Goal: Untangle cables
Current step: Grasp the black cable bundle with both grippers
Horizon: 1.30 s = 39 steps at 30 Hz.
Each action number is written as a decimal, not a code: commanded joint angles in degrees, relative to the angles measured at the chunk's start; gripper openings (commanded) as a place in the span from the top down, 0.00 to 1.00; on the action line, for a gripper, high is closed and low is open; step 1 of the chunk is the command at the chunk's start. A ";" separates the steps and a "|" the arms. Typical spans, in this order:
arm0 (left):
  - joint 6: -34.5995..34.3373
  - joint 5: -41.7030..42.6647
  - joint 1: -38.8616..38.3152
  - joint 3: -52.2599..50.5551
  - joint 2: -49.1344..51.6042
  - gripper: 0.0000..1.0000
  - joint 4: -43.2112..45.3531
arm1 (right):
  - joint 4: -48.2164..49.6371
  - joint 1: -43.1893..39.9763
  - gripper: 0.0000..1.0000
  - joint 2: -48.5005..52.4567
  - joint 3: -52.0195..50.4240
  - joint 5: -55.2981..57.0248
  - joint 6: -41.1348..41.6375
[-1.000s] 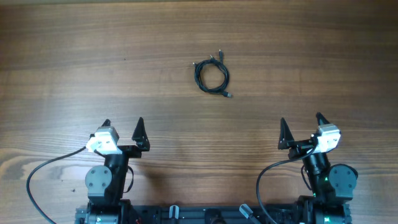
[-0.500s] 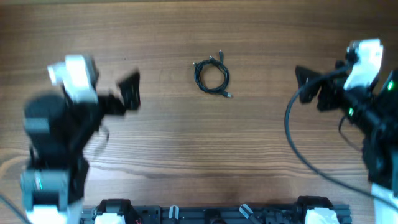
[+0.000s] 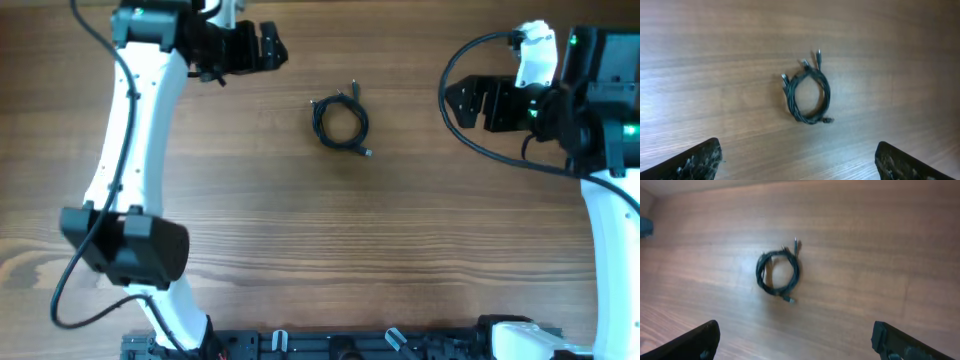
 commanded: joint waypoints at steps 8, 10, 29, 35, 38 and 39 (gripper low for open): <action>-12.90 -4.07 -1.79 1.09 17.11 0.00 5.46 | -3.41 0.35 0.00 0.31 0.66 3.23 2.58; -12.87 -1.88 -3.39 1.07 18.40 0.00 6.16 | -3.48 0.33 0.00 0.31 0.66 3.67 2.86; -12.24 -10.23 -11.50 -7.37 22.88 0.96 10.45 | -4.42 0.35 0.00 0.72 -2.54 6.03 4.72; -12.20 19.21 -4.50 -7.37 22.86 0.96 10.43 | -4.44 0.33 0.01 0.72 -2.54 6.03 4.76; -12.20 37.05 -0.59 -7.37 22.86 0.96 10.29 | -4.39 0.35 0.00 0.72 -2.54 5.27 4.74; -12.20 40.65 0.24 -7.37 22.86 0.96 10.05 | -4.20 0.35 0.00 0.72 -2.54 3.65 4.68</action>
